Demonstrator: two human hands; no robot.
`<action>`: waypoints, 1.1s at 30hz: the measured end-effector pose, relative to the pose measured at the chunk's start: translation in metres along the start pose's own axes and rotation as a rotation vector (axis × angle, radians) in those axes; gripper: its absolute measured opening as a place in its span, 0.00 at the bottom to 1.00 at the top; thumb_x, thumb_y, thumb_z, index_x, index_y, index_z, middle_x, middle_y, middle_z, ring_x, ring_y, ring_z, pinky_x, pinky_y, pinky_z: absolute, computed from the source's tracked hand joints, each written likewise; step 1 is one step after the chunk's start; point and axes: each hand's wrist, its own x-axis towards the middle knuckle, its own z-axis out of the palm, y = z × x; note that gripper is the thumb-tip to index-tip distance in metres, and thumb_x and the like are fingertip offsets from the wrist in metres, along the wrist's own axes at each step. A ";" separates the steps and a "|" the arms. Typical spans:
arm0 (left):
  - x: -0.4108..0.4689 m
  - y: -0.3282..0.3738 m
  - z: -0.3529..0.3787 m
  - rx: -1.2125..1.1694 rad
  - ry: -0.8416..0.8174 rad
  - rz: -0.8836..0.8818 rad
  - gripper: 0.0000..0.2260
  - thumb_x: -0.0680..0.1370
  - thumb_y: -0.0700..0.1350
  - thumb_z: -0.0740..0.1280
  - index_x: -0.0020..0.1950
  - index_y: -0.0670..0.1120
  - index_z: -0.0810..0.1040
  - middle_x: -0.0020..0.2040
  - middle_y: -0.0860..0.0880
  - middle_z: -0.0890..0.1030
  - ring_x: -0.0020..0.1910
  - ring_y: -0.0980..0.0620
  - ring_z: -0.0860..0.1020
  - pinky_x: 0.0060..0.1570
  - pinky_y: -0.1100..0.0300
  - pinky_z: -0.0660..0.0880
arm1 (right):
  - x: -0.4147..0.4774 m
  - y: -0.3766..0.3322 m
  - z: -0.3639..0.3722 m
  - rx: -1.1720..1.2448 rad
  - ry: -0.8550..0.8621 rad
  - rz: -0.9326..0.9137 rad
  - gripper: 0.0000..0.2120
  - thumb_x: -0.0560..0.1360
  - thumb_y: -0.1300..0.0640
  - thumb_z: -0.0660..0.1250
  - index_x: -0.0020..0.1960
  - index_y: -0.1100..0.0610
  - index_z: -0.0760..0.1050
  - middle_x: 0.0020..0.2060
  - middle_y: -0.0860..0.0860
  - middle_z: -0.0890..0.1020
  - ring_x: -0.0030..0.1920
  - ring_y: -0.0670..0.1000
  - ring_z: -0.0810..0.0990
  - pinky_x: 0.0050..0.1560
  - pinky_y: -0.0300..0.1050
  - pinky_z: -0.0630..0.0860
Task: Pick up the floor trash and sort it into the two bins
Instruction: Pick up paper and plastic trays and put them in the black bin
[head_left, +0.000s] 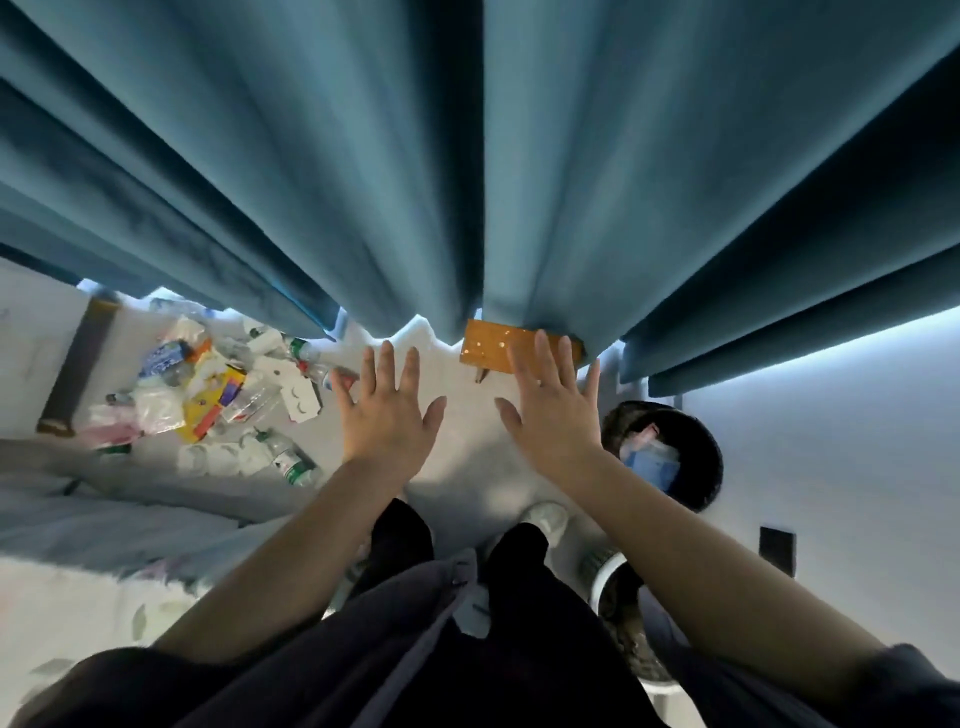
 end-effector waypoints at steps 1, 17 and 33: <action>-0.001 -0.018 0.002 -0.018 -0.005 -0.020 0.30 0.80 0.62 0.44 0.78 0.50 0.43 0.79 0.45 0.44 0.77 0.45 0.41 0.71 0.38 0.38 | 0.003 -0.017 -0.002 -0.009 0.001 -0.014 0.31 0.81 0.41 0.48 0.78 0.50 0.40 0.78 0.55 0.42 0.77 0.60 0.38 0.73 0.66 0.40; 0.004 -0.303 0.036 -0.172 -0.061 -0.356 0.31 0.79 0.62 0.44 0.79 0.50 0.44 0.79 0.45 0.46 0.77 0.45 0.42 0.71 0.37 0.40 | 0.091 -0.283 0.003 -0.173 -0.106 -0.331 0.30 0.81 0.41 0.50 0.78 0.49 0.43 0.78 0.53 0.42 0.77 0.57 0.40 0.72 0.64 0.40; 0.063 -0.413 0.125 -0.464 -0.401 -0.731 0.31 0.80 0.62 0.45 0.78 0.49 0.45 0.79 0.46 0.46 0.77 0.45 0.43 0.71 0.37 0.41 | 0.274 -0.419 0.057 -0.447 -0.423 -0.694 0.31 0.81 0.46 0.54 0.78 0.48 0.43 0.78 0.53 0.43 0.77 0.57 0.40 0.73 0.63 0.41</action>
